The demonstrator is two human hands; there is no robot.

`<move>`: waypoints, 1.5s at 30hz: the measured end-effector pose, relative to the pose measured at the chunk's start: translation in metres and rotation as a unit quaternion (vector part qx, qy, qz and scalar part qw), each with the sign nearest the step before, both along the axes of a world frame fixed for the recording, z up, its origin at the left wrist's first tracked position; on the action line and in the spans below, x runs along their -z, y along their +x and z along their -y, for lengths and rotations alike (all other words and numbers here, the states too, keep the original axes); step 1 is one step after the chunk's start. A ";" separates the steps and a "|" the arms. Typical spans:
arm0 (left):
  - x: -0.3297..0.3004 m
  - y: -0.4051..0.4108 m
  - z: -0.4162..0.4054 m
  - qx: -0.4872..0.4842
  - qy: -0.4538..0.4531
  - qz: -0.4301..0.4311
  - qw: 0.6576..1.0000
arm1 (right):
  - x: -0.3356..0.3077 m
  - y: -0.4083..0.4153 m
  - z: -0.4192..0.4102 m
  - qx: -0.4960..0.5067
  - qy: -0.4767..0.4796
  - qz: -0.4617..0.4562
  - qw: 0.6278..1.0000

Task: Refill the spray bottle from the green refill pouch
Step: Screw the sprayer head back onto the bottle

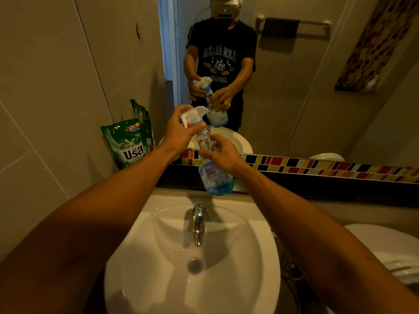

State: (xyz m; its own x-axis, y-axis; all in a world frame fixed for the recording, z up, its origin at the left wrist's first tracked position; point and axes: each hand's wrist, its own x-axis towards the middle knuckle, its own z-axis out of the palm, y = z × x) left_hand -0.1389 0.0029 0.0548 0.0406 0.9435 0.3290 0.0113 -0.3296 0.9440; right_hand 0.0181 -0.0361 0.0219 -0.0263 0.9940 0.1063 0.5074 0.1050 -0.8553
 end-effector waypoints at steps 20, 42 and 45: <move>0.007 -0.007 -0.007 0.058 0.017 -0.013 0.998 | 0.002 0.004 -0.005 -0.038 -0.007 -0.011 0.999; 0.000 -0.011 -0.010 0.054 0.021 -0.006 0.998 | -0.006 0.000 -0.004 -0.042 -0.002 -0.012 0.999; 0.001 -0.012 -0.011 0.062 0.024 -0.026 0.997 | -0.007 0.002 -0.004 -0.040 0.004 -0.010 0.999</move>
